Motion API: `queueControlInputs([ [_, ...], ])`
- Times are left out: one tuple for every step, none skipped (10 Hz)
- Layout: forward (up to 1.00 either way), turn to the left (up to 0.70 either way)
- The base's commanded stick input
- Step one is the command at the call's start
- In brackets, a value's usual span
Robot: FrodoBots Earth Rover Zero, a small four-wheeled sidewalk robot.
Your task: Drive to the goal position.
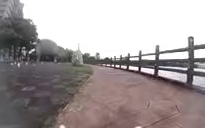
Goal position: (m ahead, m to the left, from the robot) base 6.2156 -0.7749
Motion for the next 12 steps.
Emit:
queueControlInputs([
  [1.00,0.10],
  [1.00,0.10],
  [1.00,0.10],
  [1.00,-0.12],
  [1.00,-0.29],
  [1.00,-0.30],
  [1.00,-0.30],
  [1.00,-0.30],
  [1.00,-0.30],
  [1.00,-0.30],
  [1.00,-0.30],
  [1.00,-0.30],
])
